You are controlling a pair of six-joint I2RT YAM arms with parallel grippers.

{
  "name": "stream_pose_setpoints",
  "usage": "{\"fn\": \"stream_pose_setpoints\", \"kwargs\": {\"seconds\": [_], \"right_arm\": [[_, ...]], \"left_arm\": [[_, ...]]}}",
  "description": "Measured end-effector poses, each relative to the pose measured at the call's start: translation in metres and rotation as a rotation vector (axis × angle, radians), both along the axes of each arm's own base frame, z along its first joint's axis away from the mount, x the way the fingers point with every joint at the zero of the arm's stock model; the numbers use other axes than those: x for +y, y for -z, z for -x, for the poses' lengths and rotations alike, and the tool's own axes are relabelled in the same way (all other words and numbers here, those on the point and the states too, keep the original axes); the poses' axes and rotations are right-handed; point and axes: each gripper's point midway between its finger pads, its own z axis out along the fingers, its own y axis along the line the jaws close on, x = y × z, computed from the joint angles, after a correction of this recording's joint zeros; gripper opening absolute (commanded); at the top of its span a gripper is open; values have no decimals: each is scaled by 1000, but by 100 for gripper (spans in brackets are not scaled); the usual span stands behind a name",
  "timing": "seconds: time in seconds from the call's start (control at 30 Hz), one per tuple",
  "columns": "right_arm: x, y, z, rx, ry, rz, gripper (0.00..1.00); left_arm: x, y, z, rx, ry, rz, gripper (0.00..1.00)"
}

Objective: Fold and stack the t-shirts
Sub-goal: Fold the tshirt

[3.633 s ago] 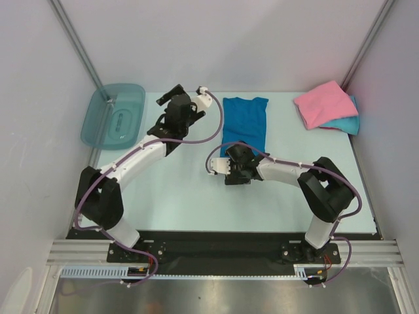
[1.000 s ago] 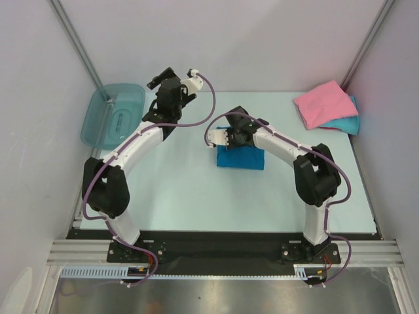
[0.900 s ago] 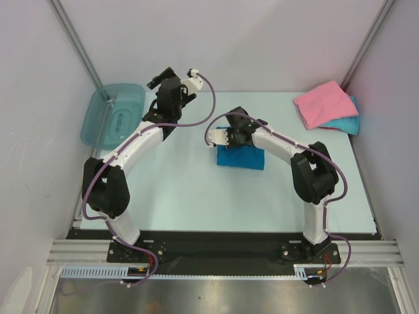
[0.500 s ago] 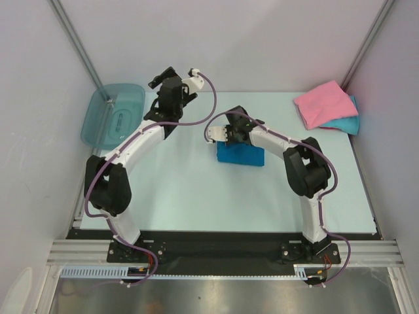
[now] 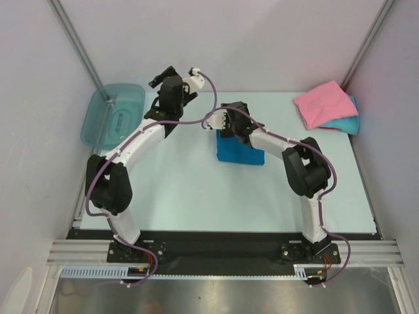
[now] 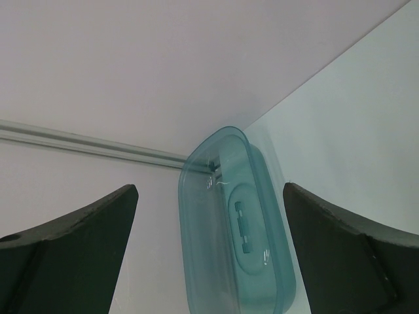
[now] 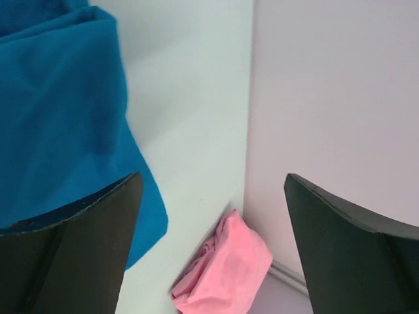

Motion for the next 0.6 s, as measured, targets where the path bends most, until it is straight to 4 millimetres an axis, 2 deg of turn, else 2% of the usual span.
{"fn": "stream_pose_setpoints", "kwargs": {"seconds": [0.03,0.07,0.1,0.13,0.17,0.27,0.37,0.6], "right_arm": [[0,-3,0,-21,5,-12,83],[-1,-6,1,-43,9,-22,49],[-3,-9,3,-70,11,-28,26],[-6,-9,6,-86,13,-29,7],[-9,-7,8,-106,14,-29,0],[-21,11,17,-131,22,-19,0],[-35,40,24,-101,39,15,0],[-44,98,29,-48,82,57,0]], "left_arm": [[0,0,0,2,0,0,100],[0,0,0,1,-1,2,100],[0,0,0,1,-1,3,100],[0,1,0,1,-1,3,100],[0,1,0,1,-1,3,100],[0,0,0,0,-2,4,100],[0,0,0,-4,-3,5,100],[6,3,4,-9,-16,5,100]]}}
